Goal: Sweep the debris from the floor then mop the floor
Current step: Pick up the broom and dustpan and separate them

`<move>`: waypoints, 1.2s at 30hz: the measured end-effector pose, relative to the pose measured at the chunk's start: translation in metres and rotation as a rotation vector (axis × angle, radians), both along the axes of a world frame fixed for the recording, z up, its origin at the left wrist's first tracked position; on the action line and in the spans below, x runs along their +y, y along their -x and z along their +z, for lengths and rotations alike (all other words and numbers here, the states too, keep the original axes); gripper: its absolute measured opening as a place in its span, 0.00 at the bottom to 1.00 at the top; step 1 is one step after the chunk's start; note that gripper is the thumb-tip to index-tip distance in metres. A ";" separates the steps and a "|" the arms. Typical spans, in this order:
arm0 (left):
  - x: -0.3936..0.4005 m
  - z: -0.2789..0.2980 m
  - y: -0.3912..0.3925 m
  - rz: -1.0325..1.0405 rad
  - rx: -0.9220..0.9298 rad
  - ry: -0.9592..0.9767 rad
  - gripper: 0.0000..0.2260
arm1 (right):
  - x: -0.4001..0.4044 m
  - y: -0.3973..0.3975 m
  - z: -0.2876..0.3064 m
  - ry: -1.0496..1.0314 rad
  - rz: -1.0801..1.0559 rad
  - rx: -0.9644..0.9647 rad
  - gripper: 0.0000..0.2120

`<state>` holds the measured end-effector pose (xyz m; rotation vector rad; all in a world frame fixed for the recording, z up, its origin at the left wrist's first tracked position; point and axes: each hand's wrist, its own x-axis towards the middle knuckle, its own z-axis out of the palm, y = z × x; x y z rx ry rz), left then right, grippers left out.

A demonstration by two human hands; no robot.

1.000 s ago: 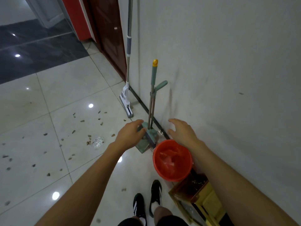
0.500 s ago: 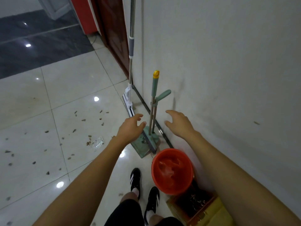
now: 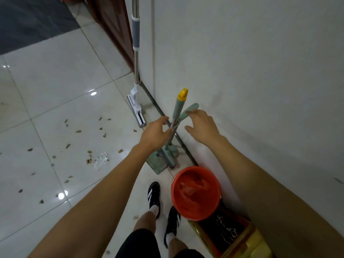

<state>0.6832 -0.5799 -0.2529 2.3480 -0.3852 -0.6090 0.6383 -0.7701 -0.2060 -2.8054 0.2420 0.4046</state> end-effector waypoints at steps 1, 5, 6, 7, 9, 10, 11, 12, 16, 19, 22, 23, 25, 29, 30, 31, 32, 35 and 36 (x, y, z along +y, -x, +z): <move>-0.002 -0.003 -0.005 -0.017 -0.007 -0.006 0.23 | -0.001 -0.004 -0.003 -0.005 -0.006 0.000 0.26; -0.008 -0.008 -0.016 -0.036 -0.019 0.016 0.24 | -0.002 -0.012 -0.012 -0.008 -0.011 0.010 0.27; -0.010 -0.009 -0.017 -0.042 -0.023 0.024 0.23 | -0.003 -0.013 -0.014 -0.009 -0.015 0.015 0.27; -0.013 -0.009 -0.018 -0.048 -0.031 0.032 0.22 | -0.005 -0.013 -0.016 -0.005 -0.014 0.019 0.27; -0.019 -0.009 -0.020 -0.056 -0.052 0.054 0.21 | -0.008 -0.016 -0.019 0.014 -0.004 0.029 0.27; -0.022 -0.010 -0.021 -0.056 -0.055 0.064 0.20 | -0.009 -0.017 -0.020 0.023 0.003 0.037 0.27; -0.025 -0.010 -0.022 -0.052 -0.055 0.072 0.20 | -0.009 -0.018 -0.021 0.027 0.011 0.045 0.27; -0.028 -0.010 -0.023 -0.047 -0.056 0.077 0.19 | -0.010 -0.018 -0.023 0.026 0.018 0.053 0.27; -0.037 -0.012 -0.025 -0.025 -0.099 0.064 0.15 | -0.011 -0.020 -0.025 -0.003 0.034 0.055 0.26; -0.038 -0.017 -0.023 -0.011 -0.085 0.051 0.11 | -0.012 -0.017 -0.029 0.010 0.049 0.040 0.24; -0.037 -0.019 -0.020 -0.006 -0.077 0.054 0.10 | -0.014 -0.014 -0.033 0.048 0.084 0.034 0.24; -0.036 -0.018 -0.020 -0.011 -0.078 0.055 0.09 | -0.014 -0.013 -0.034 0.068 0.099 0.031 0.25; -0.032 -0.016 -0.021 -0.030 -0.079 0.055 0.09 | -0.015 -0.011 -0.035 0.098 0.110 0.023 0.26; -0.022 -0.014 -0.028 -0.076 -0.063 0.013 0.08 | -0.015 -0.011 -0.038 0.112 0.099 0.036 0.31; -0.020 -0.013 -0.029 -0.082 -0.047 0.012 0.08 | -0.014 -0.012 -0.039 0.120 0.101 0.039 0.31; -0.018 -0.012 -0.031 -0.091 -0.029 0.012 0.09 | -0.014 -0.012 -0.039 0.127 0.106 0.039 0.32; -0.016 -0.010 -0.034 -0.107 -0.013 0.011 0.08 | -0.013 -0.012 -0.039 0.132 0.110 0.036 0.32; -0.010 -0.003 -0.042 -0.183 0.020 0.004 0.07 | -0.012 -0.011 -0.041 0.132 0.099 0.036 0.29; -0.008 0.000 -0.045 -0.212 0.027 0.011 0.06 | -0.012 -0.010 -0.042 0.129 0.092 0.031 0.28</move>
